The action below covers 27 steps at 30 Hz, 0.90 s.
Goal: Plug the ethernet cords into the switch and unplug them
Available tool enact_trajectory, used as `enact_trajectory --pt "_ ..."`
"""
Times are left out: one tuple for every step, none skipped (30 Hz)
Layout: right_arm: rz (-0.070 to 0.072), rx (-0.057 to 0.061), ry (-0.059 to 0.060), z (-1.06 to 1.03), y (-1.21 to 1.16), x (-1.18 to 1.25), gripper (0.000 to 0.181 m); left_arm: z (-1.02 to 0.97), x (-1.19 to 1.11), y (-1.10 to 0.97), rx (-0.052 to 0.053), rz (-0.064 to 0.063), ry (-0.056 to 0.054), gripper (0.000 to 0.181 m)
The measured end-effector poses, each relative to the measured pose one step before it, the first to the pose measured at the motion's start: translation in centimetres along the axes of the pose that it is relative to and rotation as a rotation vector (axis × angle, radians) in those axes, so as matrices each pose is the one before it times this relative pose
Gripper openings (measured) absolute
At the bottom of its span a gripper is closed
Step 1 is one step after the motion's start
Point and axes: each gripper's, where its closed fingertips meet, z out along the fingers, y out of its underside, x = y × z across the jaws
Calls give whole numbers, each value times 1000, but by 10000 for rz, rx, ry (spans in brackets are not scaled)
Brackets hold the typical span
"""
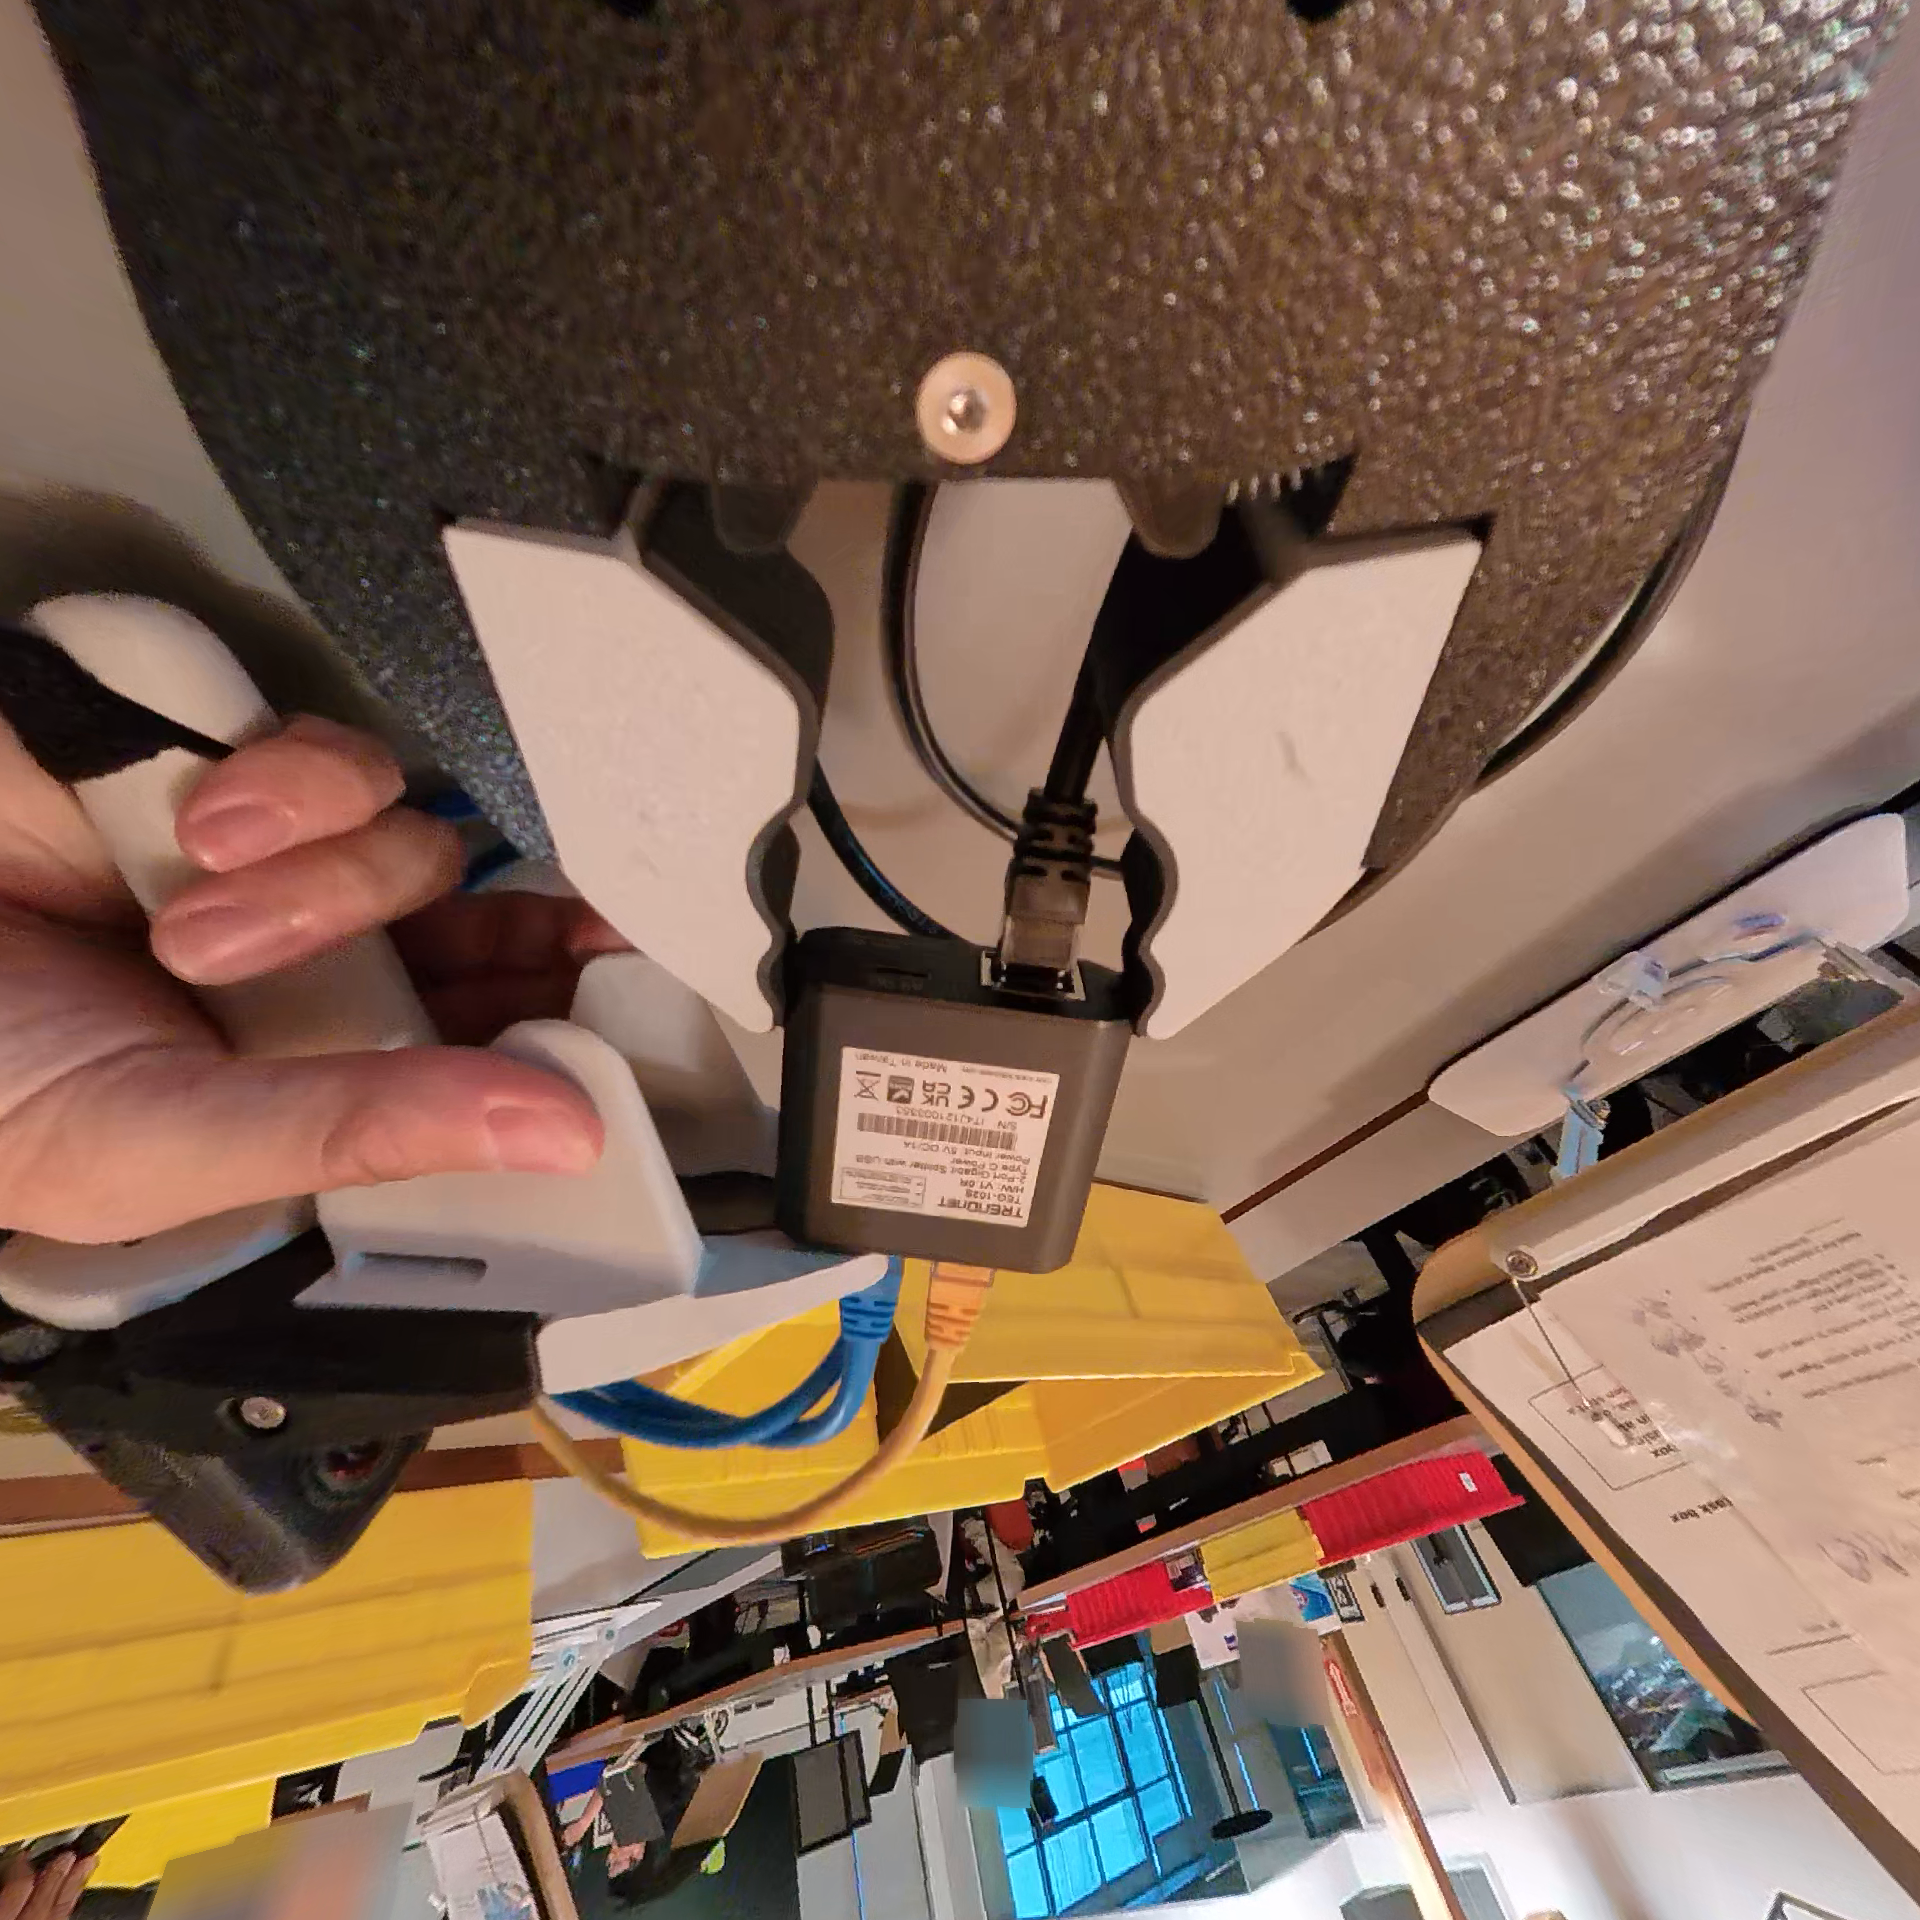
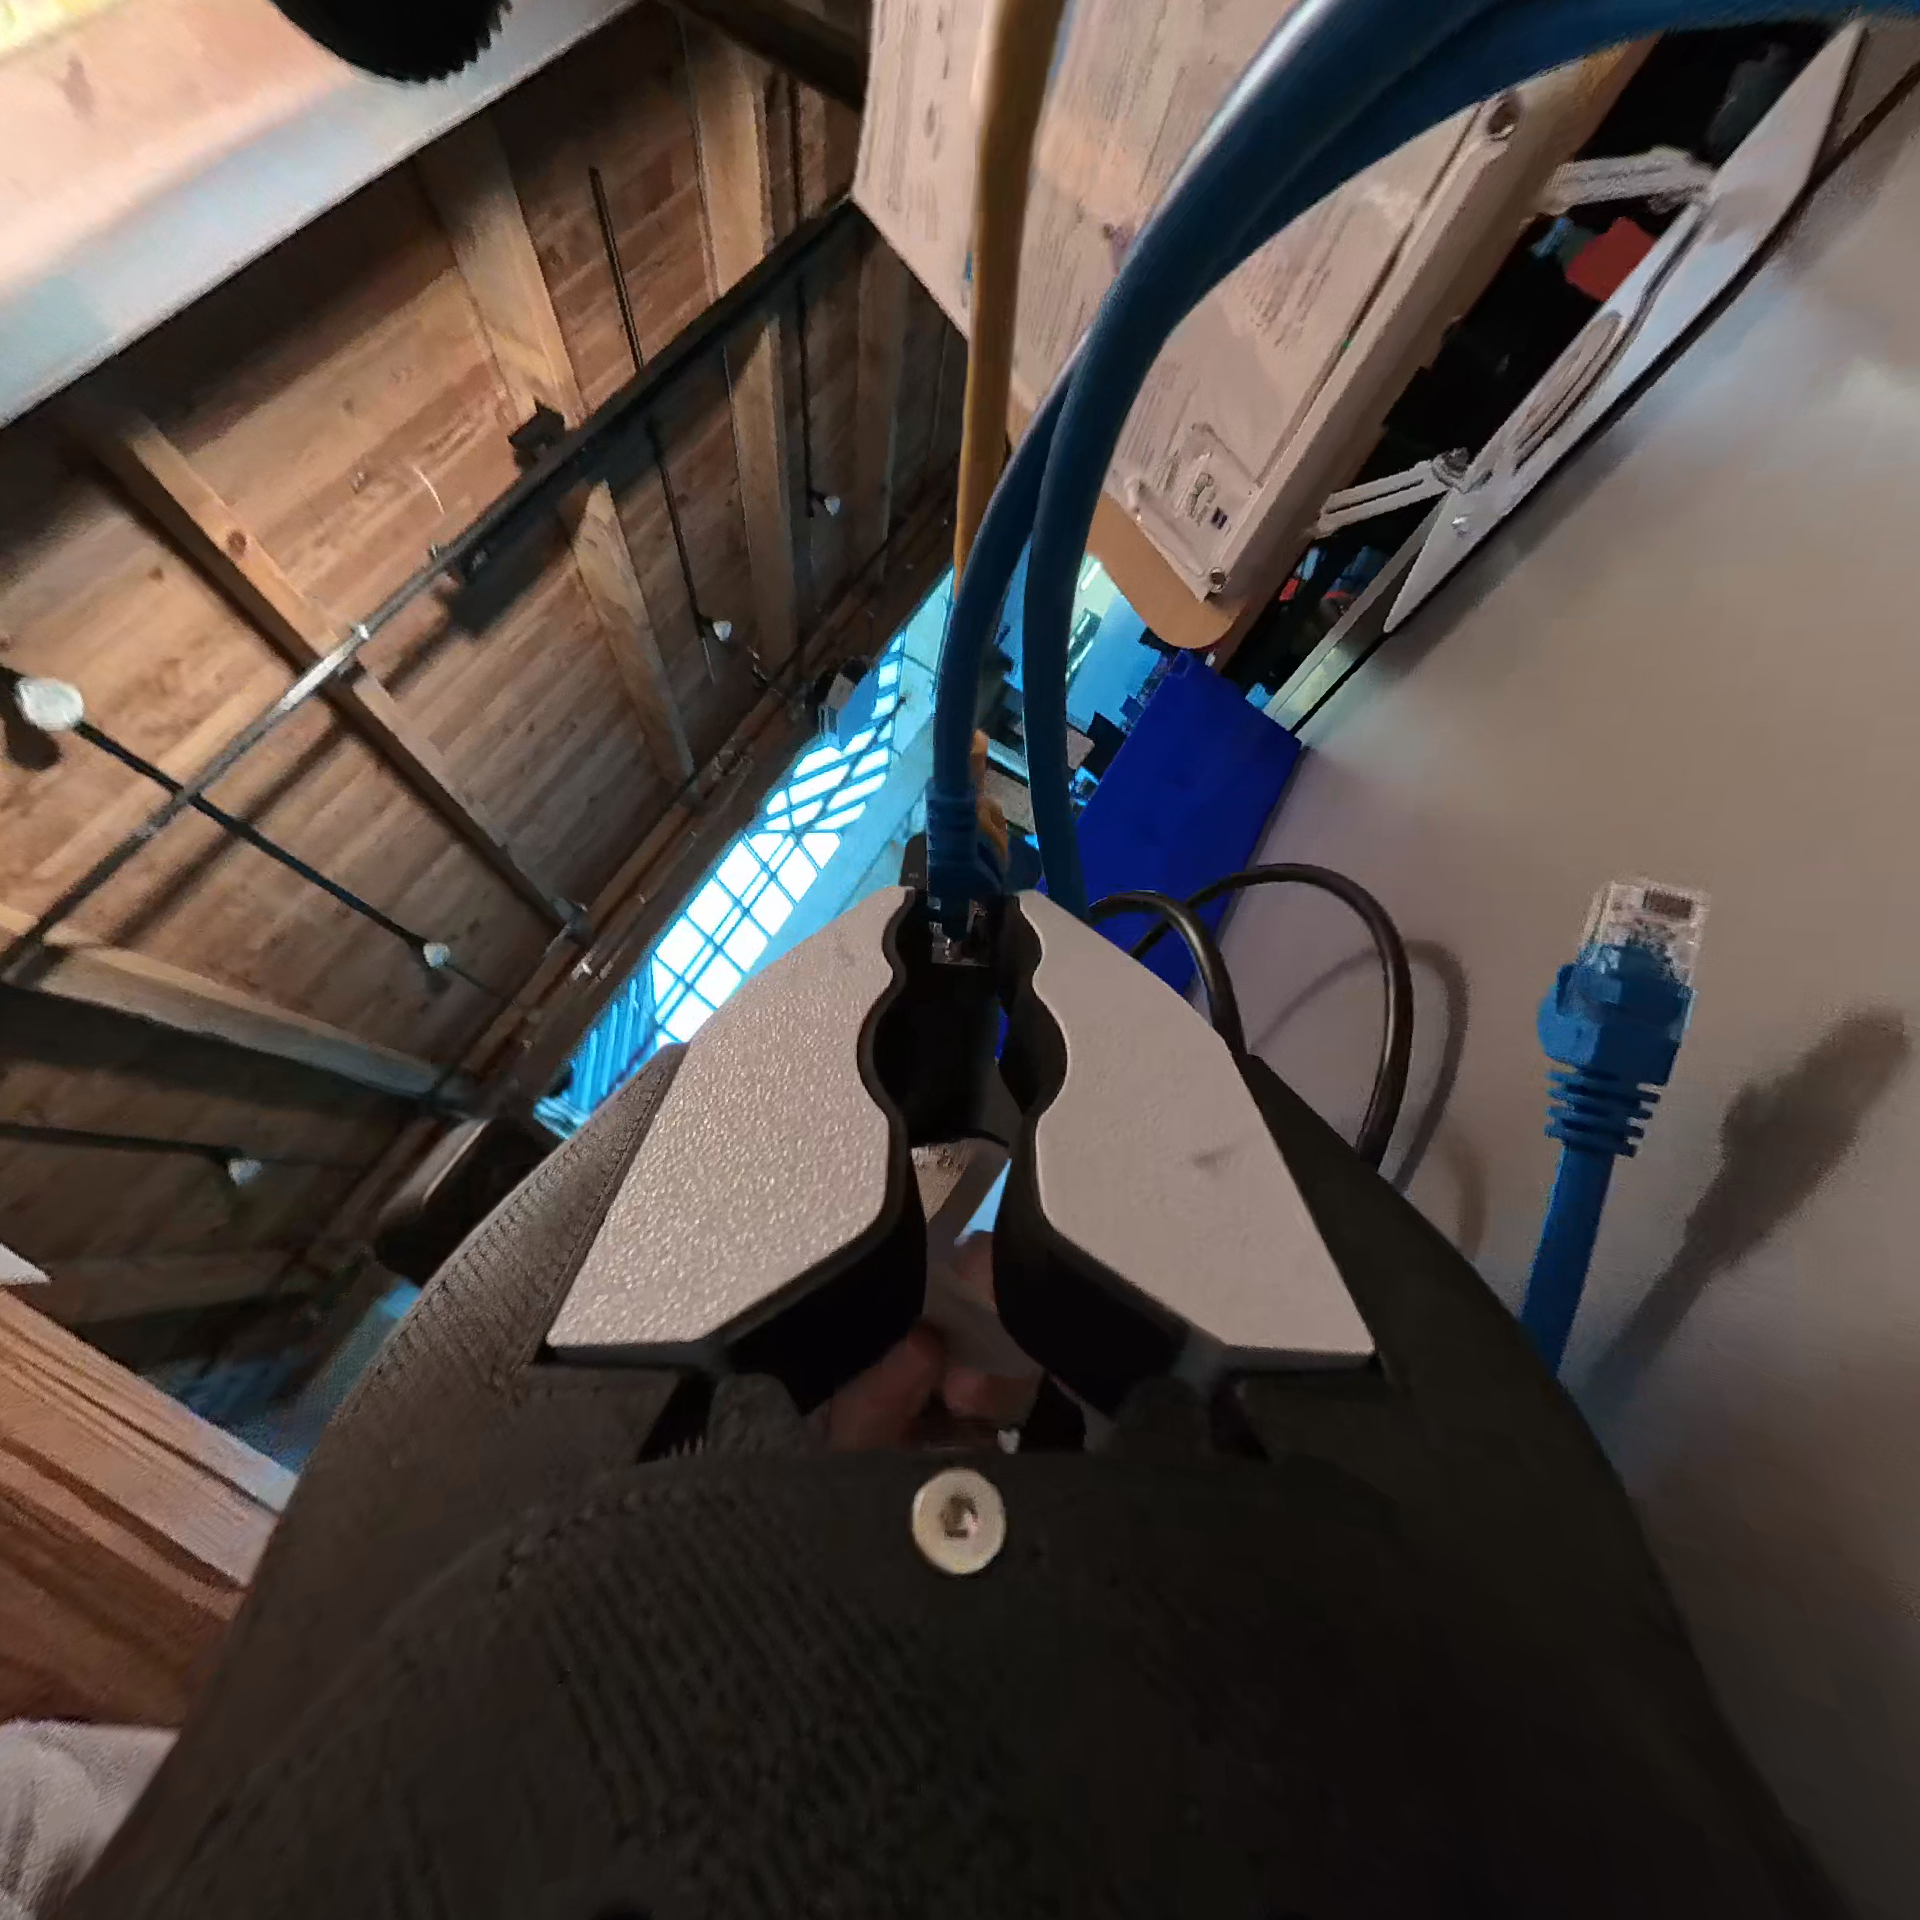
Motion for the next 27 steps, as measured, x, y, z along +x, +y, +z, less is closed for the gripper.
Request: enact_trajectory --pt "-307 -162 14 154 93 -179 13 -97 -129 83 1 -82 12 60" --pt "-360 -143 38 188 92 -122 13 -78 -137 20 27 -146 -13 60" --pt "-177 -72 -32 188 21 -103 13 -67 -105 -40 54 -204 -26 60" --pt "13 -83 -47 175 28 -12 13 -62 -109 -64 36 -187 -14 60" --pt "10 -44 -44 147 37 23 13 -62 -147 -34 2 42 -81 60" --pt "89 -23 -53 118 64 17 13 -77 -169 7 -60 269 -189 60" --pt "-22 -18 -32 110 47 -21 13 -83 -153 21 -96 311 -259 60" --pt "-49 -82 -94 126 50 -47 13 -109 -157 -53 -39 233 -236 60" --pt "-85 -92 5 103 81 6 13 -89 -134 21 -51 198 -215 60" --pt "-117 -112 -59 105 74 -103 13 -96 -165 52 -36 246 -229 60" --pt "-225 -126 57 70 102 9 13 -56 -114 123 -84 186 -188 60" --pt "-198 -160 39 44 112 -1 13 -61 -75 112 -51 98 -119 60" --pt "-125 -166 -44 1 71 -64 13 -68 -32 -3 28 86 -69 60" --pt "-163 -94 3 -14 55 -57 13 -34 -36 38 -43 129 -56 60" --pt "-257 -205 53 -45 121 86 13 25 -10 164 -121 135 -32 60" --pt "-96 -91 -3 -75 7 74 13 46 90 -11 -3 -114 14 59" --pt "-69 13 18 -66 -45 45 13 36 122 -26 -19 -161 8 59" --pt "-67 -28 19 -89 -35 57 14 51 134 -33 2 -132 8 59" --pt "-70 32 -45 -110 -144 -43 14 70 295 -163 140 -759 286 59" --pt "5 128 31 -136 -223 0 14 91 438 -168 203 -1332 547 59" --pt "153 201 -55 -115 -324 -102 12 91 329 -75 244 -1075 526 59" --pt "207 16 -138 -13 -72 -172 12 -20 35 -167 130 -225 195 59" --pt "-1 67 26 42 -96 -93 13 -41 -171 -9 -21 414 -232 59" --pt "-83 184 127 -89 -366 99 12 -124 -307 150 -166 710 -431 59" --pt "10 585 193 -610 -1343 370 12 -186 -540 271 -227 745 -435 59" --pt "91 170 -117 -618 -1182 193 12 -229 -650 96 -124 578 -362 59" --pt "-111 -218 -111 -411 -518 73 12 -237 -421 -367 71 98 -146 59"
